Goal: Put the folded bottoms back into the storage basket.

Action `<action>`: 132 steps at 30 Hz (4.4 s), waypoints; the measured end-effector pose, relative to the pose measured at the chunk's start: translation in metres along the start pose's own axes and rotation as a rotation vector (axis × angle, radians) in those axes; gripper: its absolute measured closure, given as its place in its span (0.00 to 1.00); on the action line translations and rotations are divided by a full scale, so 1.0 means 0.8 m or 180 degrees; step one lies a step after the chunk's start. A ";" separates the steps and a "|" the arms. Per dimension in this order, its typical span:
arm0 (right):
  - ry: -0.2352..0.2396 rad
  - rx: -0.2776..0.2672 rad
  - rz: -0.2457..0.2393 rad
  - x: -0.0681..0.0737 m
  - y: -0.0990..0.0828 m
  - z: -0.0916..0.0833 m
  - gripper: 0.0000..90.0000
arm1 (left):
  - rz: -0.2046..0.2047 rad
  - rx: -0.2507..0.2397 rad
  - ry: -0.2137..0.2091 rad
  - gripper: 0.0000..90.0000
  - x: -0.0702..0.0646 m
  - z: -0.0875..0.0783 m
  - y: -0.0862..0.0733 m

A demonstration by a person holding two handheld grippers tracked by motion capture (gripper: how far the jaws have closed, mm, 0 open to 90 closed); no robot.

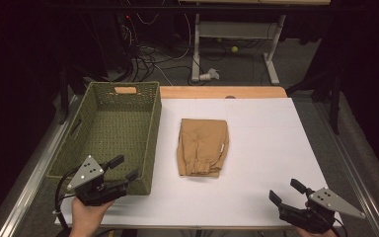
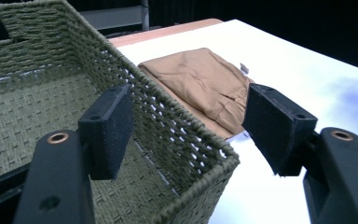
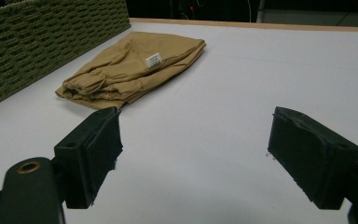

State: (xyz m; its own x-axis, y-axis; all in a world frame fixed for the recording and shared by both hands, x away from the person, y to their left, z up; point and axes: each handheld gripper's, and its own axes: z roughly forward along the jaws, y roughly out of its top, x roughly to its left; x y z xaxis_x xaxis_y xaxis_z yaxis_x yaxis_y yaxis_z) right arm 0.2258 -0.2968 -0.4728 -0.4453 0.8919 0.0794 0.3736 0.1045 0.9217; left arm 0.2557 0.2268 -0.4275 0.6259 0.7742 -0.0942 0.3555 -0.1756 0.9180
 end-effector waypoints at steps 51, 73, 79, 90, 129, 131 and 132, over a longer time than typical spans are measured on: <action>0.0023 -0.0014 0.0005 -0.001 0.000 -0.002 0.21 | 0.0089 0.0114 -0.0393 0.35 -0.044 0.048 0.019; 0.0023 -0.0028 -0.0006 0.000 0.000 -0.003 0.21 | 0.0231 0.0262 -0.0670 0.32 -0.086 0.087 0.025; 0.0038 -0.0031 -0.0010 0.000 0.000 -0.003 0.21 | 0.0239 0.0295 -0.0701 0.31 -0.093 0.096 0.027; 0.0055 -0.0040 -0.0016 0.000 0.000 -0.003 0.21 | 0.0247 0.0452 -0.0692 0.30 -0.103 0.117 0.037; 0.0108 -0.0054 -0.0026 0.001 0.000 -0.003 0.21 | -0.0188 0.1205 -0.0246 0.20 -0.077 0.234 0.090; 0.0110 -0.0055 -0.0026 0.001 0.000 -0.003 0.21 | -0.0216 0.1253 -0.0200 0.20 -0.072 0.241 0.090; 0.0110 -0.0055 -0.0026 0.001 0.000 -0.003 0.21 | -0.0216 0.1253 -0.0200 0.20 -0.072 0.241 0.090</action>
State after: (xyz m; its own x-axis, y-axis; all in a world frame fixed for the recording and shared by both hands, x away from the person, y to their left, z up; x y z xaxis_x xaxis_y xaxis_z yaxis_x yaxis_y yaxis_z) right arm 0.2236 -0.2973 -0.4720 -0.4762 0.8752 0.0847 0.3558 0.1037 0.9288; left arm 0.3792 0.0521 -0.4304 0.6287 0.7555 -0.1842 0.6286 -0.3544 0.6923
